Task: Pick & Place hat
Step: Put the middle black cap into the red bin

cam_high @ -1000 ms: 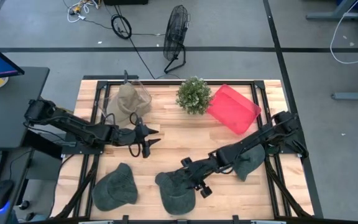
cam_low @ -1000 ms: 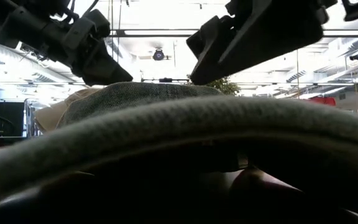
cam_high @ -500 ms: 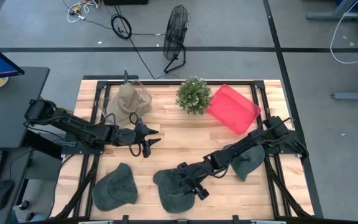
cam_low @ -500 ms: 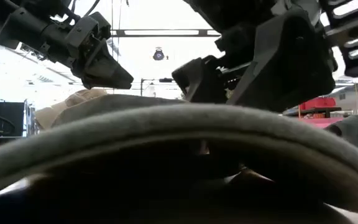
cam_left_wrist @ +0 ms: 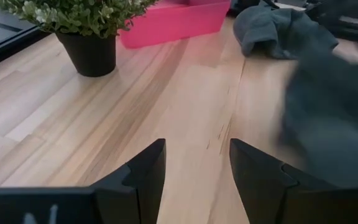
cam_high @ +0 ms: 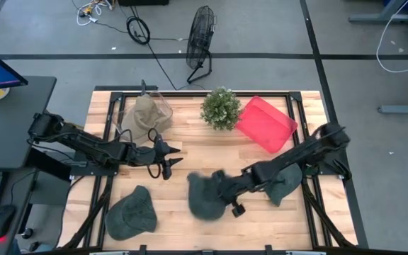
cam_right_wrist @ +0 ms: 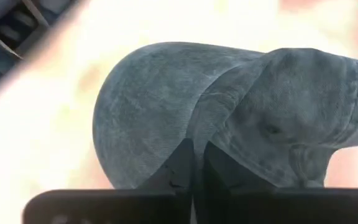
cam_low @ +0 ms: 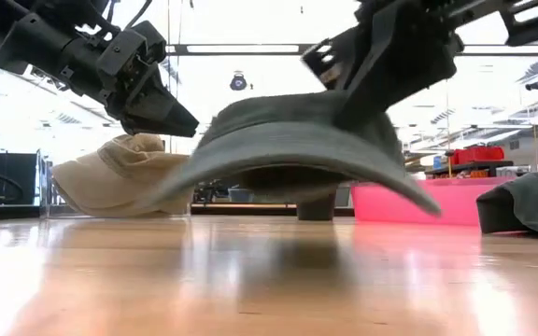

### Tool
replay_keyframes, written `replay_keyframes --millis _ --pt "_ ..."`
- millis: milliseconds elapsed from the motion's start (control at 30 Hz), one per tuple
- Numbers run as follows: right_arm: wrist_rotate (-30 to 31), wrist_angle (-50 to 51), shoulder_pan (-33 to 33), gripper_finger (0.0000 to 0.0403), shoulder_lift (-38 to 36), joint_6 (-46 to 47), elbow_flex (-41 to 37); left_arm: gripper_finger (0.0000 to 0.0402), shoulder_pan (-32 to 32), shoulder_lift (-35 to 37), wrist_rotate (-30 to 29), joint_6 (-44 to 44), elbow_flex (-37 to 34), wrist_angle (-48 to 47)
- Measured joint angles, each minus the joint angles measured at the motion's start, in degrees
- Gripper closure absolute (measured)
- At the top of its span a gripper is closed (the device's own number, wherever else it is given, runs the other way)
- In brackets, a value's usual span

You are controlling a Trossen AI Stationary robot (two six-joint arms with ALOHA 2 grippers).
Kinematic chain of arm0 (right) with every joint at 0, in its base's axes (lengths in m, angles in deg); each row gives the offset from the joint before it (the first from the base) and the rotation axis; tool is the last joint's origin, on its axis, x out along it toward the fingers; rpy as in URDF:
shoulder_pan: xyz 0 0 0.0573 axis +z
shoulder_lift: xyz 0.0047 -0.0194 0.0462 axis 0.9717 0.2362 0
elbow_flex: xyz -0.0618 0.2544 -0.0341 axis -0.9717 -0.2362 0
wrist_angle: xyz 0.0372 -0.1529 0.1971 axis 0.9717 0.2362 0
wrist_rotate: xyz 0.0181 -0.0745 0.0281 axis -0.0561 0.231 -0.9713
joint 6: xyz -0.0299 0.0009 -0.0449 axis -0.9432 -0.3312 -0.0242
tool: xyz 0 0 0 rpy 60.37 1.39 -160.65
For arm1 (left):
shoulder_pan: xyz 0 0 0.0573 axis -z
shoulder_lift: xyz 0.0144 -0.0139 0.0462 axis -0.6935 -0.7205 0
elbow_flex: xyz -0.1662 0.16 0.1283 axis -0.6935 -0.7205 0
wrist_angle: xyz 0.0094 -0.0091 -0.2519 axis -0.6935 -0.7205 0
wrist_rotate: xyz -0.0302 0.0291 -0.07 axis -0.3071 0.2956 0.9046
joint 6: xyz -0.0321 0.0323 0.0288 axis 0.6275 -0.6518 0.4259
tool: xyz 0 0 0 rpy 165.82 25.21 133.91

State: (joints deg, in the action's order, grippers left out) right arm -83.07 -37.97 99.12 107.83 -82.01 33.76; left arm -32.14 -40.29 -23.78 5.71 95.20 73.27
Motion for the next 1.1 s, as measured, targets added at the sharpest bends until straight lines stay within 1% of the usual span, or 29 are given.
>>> replay_keyframes --millis 100,200,333,400,500,567,633,700,800,900,1033,1100 --pt "11.2 9.8 0.0 0.0395 -6.7 4.2 0.0 0.022 0.0 0.0 0.0 0.0 0.0 -0.1" --pt "24.2 20.4 -0.1 0.0392 -13.4 13.3 0.0 0.022 0.0 0.0 0.0 0.0 0.0 -0.2" --pt "41.4 36.2 -0.3 0.039 -21.2 34.5 0.0 0.022 0.0 0.0 0.0 0.0 0.0 -0.3" --pt "45.5 45.1 -0.8 0.0393 -24.3 45.8 0.0 0.022 0.0 0.0 0.0 0.0 0.0 -0.3" --pt "47.5 56.3 -2.0 0.0393 -27.1 63.3 0.0 0.022 0.0 0.0 0.0 -0.1 0.0 -0.3" --pt "48.9 63.0 -3.2 0.0393 -27.9 72.0 0.0 0.022 0.0 0.0 0.0 -0.1 0.0 -0.3" --pt "51.0 68.2 -5.1 0.0393 -28.0 78.1 0.0 0.022 0.0 0.0 0.0 -0.1 0.0 -0.3" --pt "52.5 71.0 -7.3 0.0393 -28.0 81.6 -0.1 0.022 0.0 0.0 0.0 -0.1 0.0 -0.3" --pt "52.5 70.7 -11.9 0.0393 -28.0 82.7 -1.8 0.022 0.0 0.0 0.0 -0.1 0.0 -0.3" --pt "52.6 66.9 -17.9 0.0393 -28.0 81.1 -4.7 0.022 0.0 0.0 0.0 -0.1 0.0 -0.2" --pt "52.4 54.8 -25.8 0.0393 -28.0 73.0 -10.3 0.022 0.0 0.0 0.0 -0.1 0.0 0.0" --pt "51.5 46.1 -29.4 0.0393 -28.0 67.8 -13.6 0.022 0.0 0.0 0.0 -0.1 0.0 0.0"
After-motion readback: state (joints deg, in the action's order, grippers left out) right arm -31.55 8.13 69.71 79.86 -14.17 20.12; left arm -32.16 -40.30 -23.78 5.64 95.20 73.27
